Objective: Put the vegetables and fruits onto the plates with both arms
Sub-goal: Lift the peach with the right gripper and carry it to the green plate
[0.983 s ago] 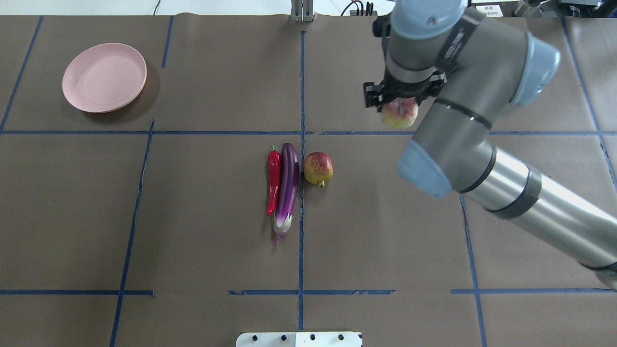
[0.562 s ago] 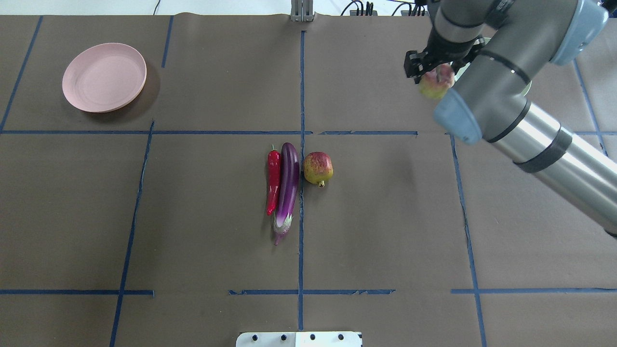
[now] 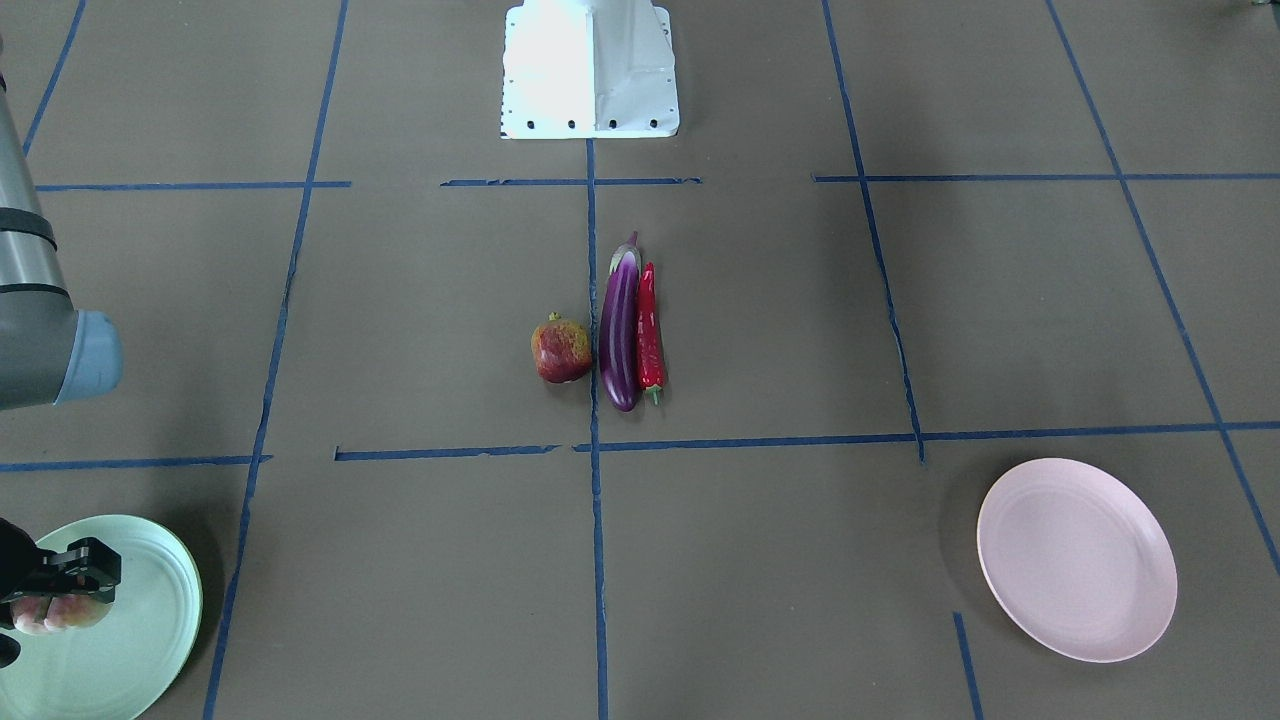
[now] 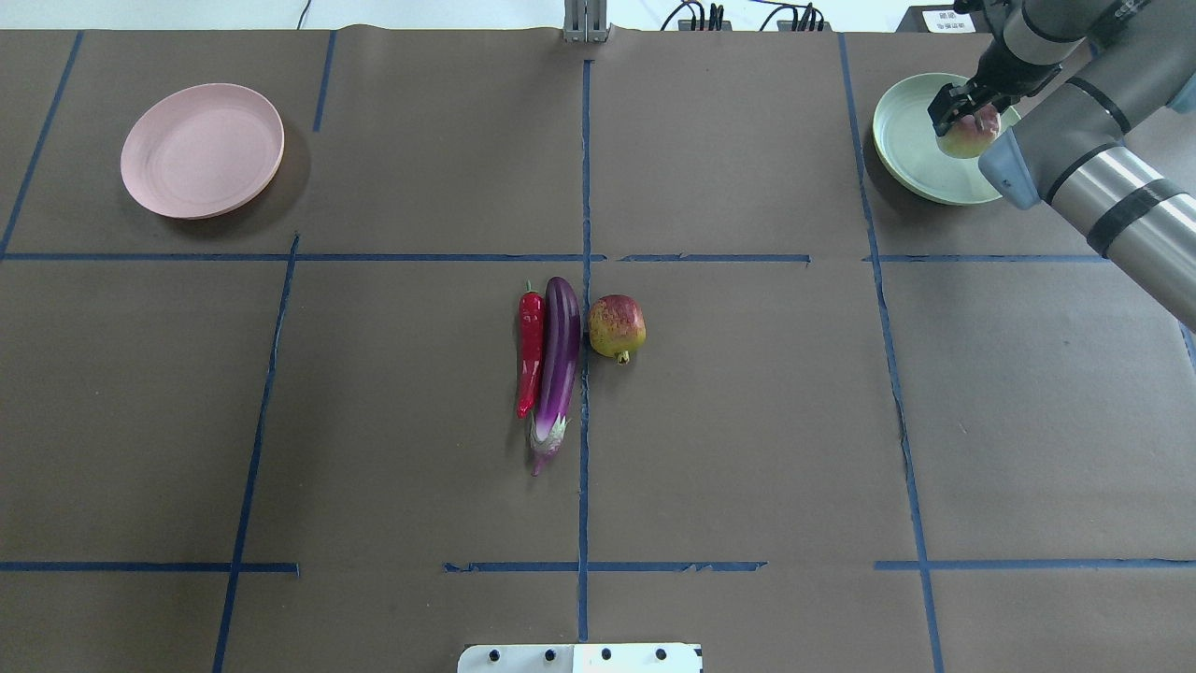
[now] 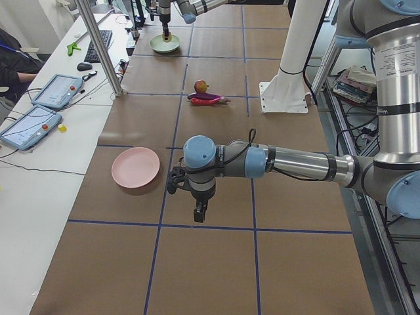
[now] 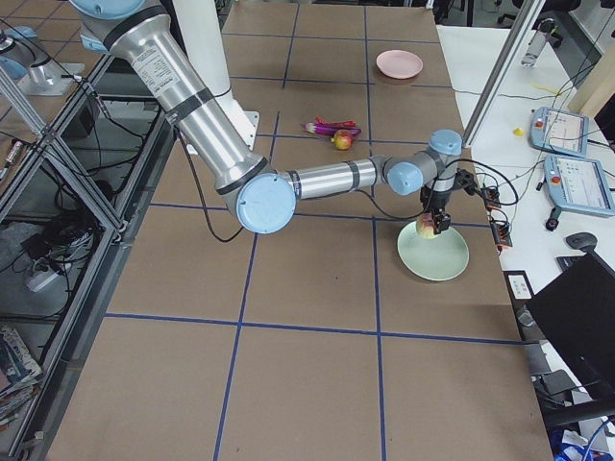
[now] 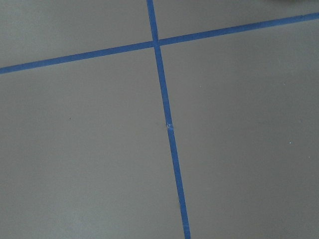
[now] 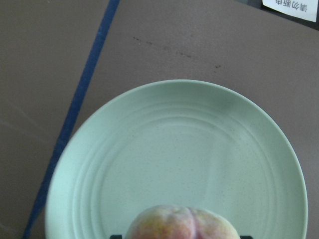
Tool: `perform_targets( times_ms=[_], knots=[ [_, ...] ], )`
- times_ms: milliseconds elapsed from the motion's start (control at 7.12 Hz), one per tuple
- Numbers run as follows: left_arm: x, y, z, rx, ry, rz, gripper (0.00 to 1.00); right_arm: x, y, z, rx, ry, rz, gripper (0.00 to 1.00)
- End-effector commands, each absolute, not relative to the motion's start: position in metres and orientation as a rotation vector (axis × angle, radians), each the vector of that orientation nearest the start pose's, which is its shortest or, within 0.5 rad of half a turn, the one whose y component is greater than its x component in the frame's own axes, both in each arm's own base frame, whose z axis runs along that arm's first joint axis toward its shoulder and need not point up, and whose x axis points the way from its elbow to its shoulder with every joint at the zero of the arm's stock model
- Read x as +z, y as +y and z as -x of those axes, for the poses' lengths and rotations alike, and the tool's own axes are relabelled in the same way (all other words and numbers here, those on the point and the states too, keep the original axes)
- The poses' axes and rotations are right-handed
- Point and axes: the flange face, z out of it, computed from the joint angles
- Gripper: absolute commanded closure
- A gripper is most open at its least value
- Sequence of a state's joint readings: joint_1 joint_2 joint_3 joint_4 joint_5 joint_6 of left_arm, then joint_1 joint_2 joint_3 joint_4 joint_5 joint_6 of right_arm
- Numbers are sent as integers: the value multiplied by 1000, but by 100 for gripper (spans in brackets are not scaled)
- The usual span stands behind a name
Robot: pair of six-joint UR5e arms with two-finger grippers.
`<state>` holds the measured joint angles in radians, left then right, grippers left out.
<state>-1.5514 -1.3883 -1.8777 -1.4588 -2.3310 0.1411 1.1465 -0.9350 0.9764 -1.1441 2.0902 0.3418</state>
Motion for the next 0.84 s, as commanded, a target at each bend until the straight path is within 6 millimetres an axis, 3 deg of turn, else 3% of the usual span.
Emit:
perform_targets(
  times_ms=[0,140,281,702],
  knots=[
    [602,-414,56,158,758,-59,0,549,-730,236,-189,-642,-210,56],
    [601,-414,56,161,758,-63,0,553,-728,235,-178,-644,-209,22],
    [599,-414,56,164,758,-66,0,549,-729,237,-139,-651,-202,1],
    [586,-425,54,183,758,-105,0,532,-731,235,-71,-703,-184,0]
  ],
)
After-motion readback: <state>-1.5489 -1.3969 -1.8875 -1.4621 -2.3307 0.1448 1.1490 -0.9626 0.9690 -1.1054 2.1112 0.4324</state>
